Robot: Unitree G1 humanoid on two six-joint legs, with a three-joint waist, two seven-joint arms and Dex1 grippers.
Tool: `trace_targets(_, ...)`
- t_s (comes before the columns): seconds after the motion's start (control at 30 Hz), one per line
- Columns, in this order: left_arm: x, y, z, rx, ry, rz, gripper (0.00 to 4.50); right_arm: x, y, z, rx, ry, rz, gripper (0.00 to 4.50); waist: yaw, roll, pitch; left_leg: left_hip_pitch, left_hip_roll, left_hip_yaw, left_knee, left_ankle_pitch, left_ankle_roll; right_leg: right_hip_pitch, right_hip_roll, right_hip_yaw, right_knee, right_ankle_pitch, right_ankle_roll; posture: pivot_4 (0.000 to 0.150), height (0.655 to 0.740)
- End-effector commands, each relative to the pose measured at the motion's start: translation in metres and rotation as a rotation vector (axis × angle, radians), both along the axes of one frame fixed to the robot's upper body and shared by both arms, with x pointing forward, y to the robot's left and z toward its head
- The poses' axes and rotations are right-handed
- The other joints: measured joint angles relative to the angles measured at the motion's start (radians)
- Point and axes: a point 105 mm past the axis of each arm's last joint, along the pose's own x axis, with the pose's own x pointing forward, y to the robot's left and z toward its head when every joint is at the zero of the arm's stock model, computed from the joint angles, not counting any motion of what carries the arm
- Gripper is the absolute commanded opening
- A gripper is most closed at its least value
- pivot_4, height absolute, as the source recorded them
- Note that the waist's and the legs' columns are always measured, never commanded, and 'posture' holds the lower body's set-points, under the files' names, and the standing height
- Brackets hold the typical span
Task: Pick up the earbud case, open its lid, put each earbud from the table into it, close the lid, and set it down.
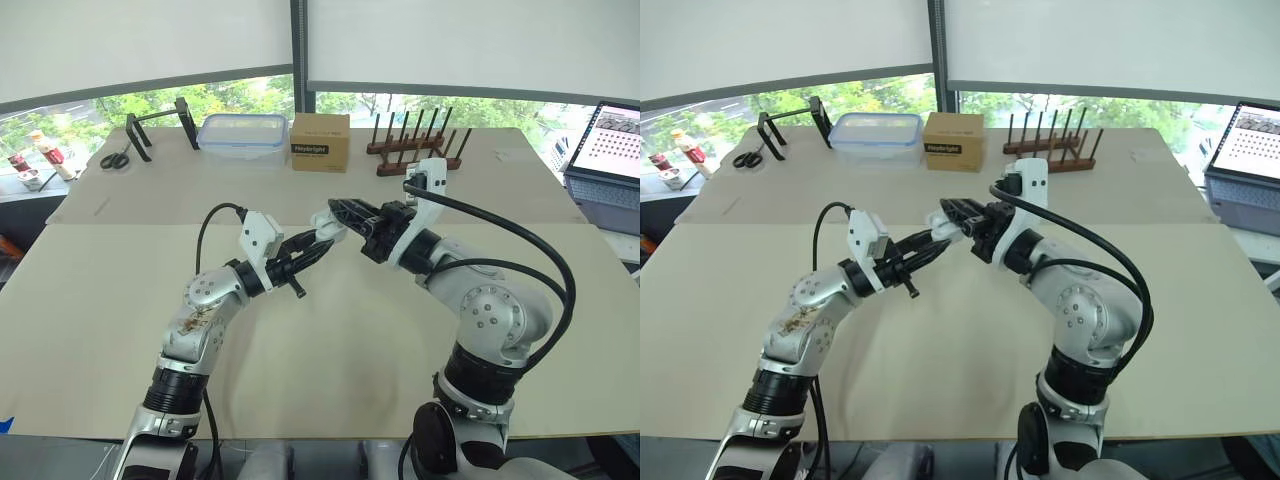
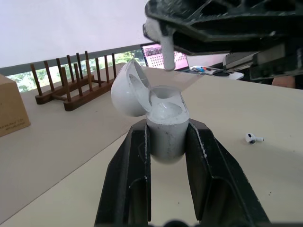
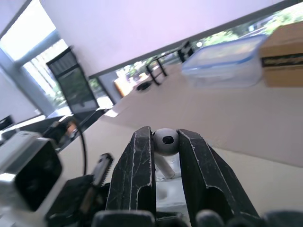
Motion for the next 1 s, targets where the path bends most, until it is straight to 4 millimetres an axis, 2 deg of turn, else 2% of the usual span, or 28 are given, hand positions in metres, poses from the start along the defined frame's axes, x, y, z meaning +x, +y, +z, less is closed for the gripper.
trace_targets(0.03,-0.002,0.001,0.016,-0.018,-0.052,-0.004,0.52,-0.006,0.012,0.006,0.061,-0.049,0.024,0.35,-0.010,0.000,0.000,0.000,0.000,0.000,0.000,0.000,0.000,0.000,0.000,0.000,0.000,0.000,0.000,0.150,0.7400)
trace_targets(0.27,-0.002,0.000,0.017,-0.013,-0.051,-0.006,0.52,-0.016,0.024,-0.003,0.018,-0.082,0.053,0.35,-0.020,0.000,0.000,0.000,0.000,0.000,-0.001,0.000,0.000,0.000,0.000,0.000,-0.001,0.000,0.000,0.150,0.7400)
trace_targets(0.67,-0.001,0.001,0.020,-0.025,-0.052,-0.001,0.52,-0.011,0.021,-0.019,-0.049,-0.107,-0.020,0.35,-0.019,0.000,0.000,0.000,0.001,0.000,-0.001,0.000,0.000,0.000,0.001,0.000,-0.002,0.000,0.000,0.150,0.7400)
trace_targets(0.93,-0.001,0.002,0.022,-0.026,-0.058,0.003,0.52,-0.014,0.026,-0.023,-0.070,-0.113,-0.017,0.35,-0.018,0.000,0.000,0.000,0.001,0.000,-0.001,0.000,0.000,0.001,0.001,0.000,-0.003,0.000,0.000,0.150,0.7400)
trace_targets(1.0,-0.001,0.002,0.022,-0.024,-0.059,0.001,0.52,-0.014,0.024,-0.021,-0.060,-0.121,-0.035,1.40,-0.018,0.000,0.000,0.000,0.001,0.000,-0.001,0.000,0.000,0.001,0.001,0.000,-0.004,0.000,0.000,0.150,0.7400)
